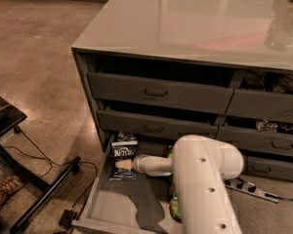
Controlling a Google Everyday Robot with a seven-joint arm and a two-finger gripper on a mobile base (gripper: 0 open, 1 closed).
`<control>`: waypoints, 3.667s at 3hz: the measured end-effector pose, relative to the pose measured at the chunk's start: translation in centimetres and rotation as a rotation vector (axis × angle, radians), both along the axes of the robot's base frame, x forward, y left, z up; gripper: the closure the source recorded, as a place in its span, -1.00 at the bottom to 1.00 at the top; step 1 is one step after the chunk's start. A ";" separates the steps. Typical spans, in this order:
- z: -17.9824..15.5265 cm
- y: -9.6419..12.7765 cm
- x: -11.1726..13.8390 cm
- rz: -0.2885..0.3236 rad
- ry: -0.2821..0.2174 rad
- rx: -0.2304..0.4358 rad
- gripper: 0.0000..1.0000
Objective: Pick blue chip bag from bottom drawer and place on counter
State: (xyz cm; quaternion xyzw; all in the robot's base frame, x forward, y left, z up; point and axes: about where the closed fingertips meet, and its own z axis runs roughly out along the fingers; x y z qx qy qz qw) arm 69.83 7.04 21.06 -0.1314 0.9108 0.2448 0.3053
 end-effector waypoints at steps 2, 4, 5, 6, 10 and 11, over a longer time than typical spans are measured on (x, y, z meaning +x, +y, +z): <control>-5.3 -0.2 3.3 -0.123 -0.039 -0.067 -1.00; -8.1 1.1 5.3 -0.122 -0.028 -0.106 -1.00; -8.9 1.8 5.6 -0.106 0.000 -0.112 -0.64; -8.9 1.9 5.7 -0.105 0.002 -0.112 -0.14; -0.1 0.0 3.1 -0.025 -0.095 -0.029 1.00; 3.8 -0.8 1.2 0.016 -0.146 0.007 1.00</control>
Offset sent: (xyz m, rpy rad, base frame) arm 0.0542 -0.0033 -0.0783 -0.1181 -0.0664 -0.1785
